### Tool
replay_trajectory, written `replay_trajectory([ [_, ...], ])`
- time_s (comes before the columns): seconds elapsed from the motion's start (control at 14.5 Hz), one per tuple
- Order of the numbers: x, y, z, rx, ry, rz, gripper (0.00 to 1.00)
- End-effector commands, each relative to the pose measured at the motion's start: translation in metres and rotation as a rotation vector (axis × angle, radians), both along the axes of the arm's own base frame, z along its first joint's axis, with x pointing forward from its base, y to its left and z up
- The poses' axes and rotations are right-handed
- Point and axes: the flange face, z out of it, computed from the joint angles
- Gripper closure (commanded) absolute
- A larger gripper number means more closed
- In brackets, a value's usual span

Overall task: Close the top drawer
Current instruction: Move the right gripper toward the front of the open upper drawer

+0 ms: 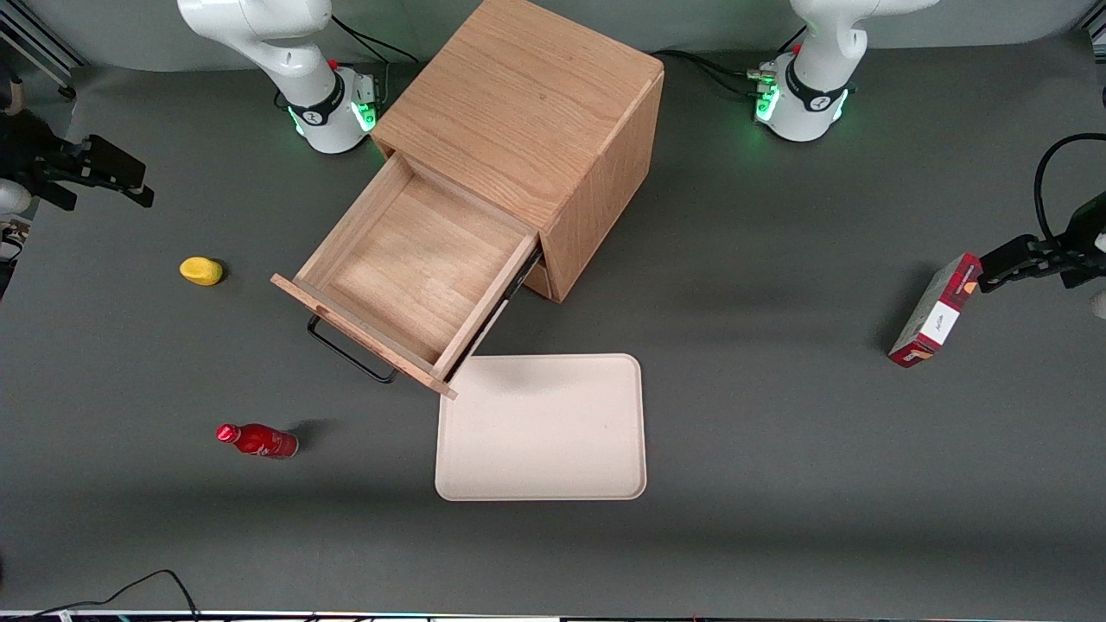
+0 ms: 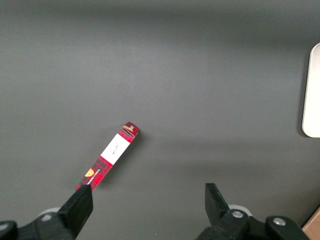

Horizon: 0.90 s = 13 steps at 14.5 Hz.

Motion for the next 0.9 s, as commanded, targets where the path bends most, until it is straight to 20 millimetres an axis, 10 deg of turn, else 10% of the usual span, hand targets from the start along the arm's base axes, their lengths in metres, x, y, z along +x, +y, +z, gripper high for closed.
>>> replay_trajectory([
  [0.0,0.041,0.021,0.003,0.036,-0.017,0.054,0.00],
  [0.48,0.107,0.082,-0.020,0.066,-0.036,0.150,0.00],
  [0.83,0.110,0.098,-0.025,0.083,-0.025,0.217,0.00],
])
